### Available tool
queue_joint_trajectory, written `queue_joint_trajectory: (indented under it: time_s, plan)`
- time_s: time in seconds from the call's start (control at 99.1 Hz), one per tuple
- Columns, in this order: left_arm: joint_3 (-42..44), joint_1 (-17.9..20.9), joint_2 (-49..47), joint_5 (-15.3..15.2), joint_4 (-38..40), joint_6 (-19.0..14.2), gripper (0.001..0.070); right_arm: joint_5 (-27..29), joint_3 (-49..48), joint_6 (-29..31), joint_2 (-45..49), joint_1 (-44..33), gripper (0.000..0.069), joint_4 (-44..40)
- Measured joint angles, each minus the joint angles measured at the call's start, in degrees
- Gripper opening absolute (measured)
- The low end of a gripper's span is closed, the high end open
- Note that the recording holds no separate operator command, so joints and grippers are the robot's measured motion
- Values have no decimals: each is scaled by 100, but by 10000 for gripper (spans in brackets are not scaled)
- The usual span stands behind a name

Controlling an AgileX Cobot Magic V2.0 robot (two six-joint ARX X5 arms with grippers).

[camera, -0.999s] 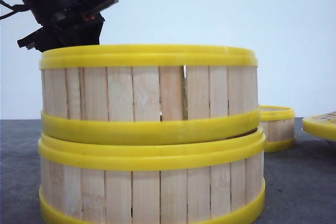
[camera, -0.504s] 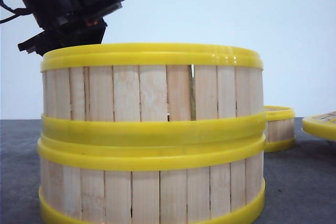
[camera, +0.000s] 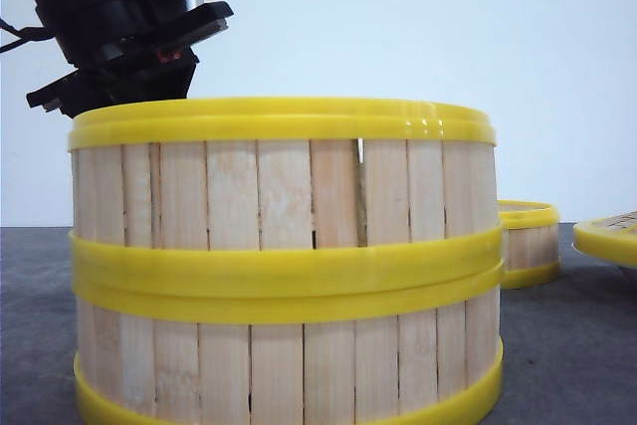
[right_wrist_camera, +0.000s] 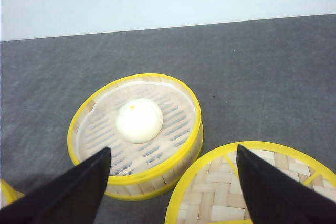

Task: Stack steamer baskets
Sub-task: 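Lower the basket onto the front basket and open the left gripper, then raise the left gripper away and move the right gripper toward another basket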

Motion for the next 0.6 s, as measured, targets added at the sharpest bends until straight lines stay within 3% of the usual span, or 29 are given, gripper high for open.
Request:
queue_joint_trajectory:
  time_s: [0.212,0.383,0.595]
  plan:
    - [-24,4,0,0,35,-22,212,-7,0,0,55,0,472,7]
    - [-46,52,-297,-4,358,-24,229,-151,0,2,337,24,472,76]
    - [-46,90,-1381,-2,1161,-116,229,-162,98,2,975,107,472,282]
